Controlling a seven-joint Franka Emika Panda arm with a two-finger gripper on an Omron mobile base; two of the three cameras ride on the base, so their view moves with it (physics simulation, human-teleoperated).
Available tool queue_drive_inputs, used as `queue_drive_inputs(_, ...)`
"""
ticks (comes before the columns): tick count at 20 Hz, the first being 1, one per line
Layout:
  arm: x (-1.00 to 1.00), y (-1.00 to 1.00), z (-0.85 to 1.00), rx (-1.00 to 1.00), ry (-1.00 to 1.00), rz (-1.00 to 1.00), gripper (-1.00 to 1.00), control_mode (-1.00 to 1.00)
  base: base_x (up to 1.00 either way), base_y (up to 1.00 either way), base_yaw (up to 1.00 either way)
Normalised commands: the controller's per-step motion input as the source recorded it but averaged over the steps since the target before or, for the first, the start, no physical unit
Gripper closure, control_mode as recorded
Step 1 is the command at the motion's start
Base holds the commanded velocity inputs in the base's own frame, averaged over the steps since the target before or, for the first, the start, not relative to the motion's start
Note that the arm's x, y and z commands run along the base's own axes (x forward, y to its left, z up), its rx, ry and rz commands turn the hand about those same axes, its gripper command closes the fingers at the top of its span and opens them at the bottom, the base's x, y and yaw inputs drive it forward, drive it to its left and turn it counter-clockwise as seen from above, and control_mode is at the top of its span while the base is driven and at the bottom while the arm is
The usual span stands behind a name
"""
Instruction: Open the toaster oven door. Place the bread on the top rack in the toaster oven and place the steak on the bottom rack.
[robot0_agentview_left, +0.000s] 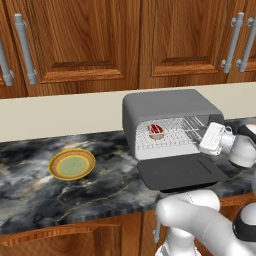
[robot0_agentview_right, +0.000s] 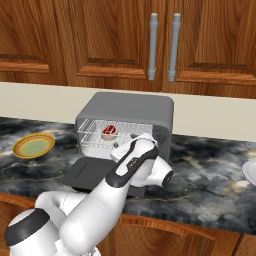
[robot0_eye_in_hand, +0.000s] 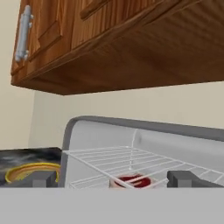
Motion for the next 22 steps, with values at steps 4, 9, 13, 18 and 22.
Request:
queue_drive_inputs(4,0.39,-0.09,0.0,0.0,-0.07,0.0,-1.0,-1.0,0.0,0.0,0.0)
queue_drive_inputs(9,0.38,-0.15,-0.08,0.02,-0.05,0.02,-1.0,-1.0,0.0,0.0,0.0)
queue_drive_inputs(13,0.33,-0.16,-0.21,0.01,-0.03,0.03,-1.0,-1.0,0.0,0.0,0.0)
queue_drive_inputs(18,0.16,-0.01,-0.29,0.0,-0.05,0.05,-1.0,-1.0,0.0,0.0,0.0)
queue_drive_inputs(22,0.33,-0.01,-0.03,0.03,-0.07,0.04,-1.0,-1.0,0.0,0.0,0.0)
